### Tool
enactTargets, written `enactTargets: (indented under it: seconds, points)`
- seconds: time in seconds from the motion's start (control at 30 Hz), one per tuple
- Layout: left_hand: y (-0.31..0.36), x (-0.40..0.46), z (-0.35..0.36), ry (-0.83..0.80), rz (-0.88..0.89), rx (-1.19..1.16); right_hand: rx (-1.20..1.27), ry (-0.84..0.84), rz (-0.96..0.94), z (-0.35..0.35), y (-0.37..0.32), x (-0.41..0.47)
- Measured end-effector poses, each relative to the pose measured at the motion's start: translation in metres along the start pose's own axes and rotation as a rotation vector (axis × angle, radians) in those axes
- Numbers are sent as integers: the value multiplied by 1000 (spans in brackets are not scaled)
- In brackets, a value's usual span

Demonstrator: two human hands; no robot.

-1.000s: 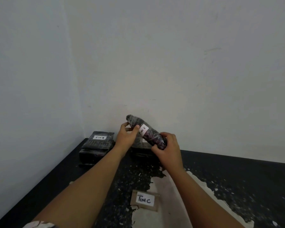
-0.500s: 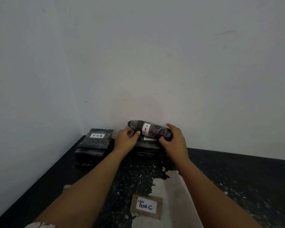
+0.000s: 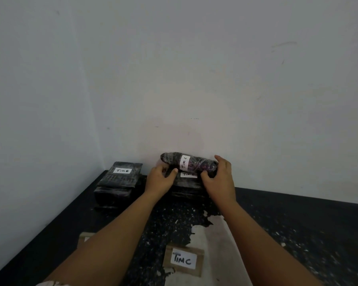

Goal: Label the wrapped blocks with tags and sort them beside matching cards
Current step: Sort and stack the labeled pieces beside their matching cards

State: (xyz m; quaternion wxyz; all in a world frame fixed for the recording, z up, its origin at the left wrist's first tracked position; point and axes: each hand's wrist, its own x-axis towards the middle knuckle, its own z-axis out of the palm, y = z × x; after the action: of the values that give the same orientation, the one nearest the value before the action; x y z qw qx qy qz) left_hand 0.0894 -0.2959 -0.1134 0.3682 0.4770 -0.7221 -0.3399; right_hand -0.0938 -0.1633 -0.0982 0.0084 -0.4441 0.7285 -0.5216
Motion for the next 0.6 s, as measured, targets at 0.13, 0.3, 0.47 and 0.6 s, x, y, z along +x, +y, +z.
enactTargets:
  seconds: [0.13,0.3,0.47,0.6]
  points:
    - [1,-3,-1,12,8,5,-34,-7,-17,-1,-2,0]
    - [5,-8,-3,7,51,-6,-111,-23,-43,-8,-2,-2]
    - [12,-19,-11,-38,39,11,-232,-74,-9,-20,-7,-7]
    - [15,-27,-14,-91,48,8,-339,-135,40,-23,-9,-13]
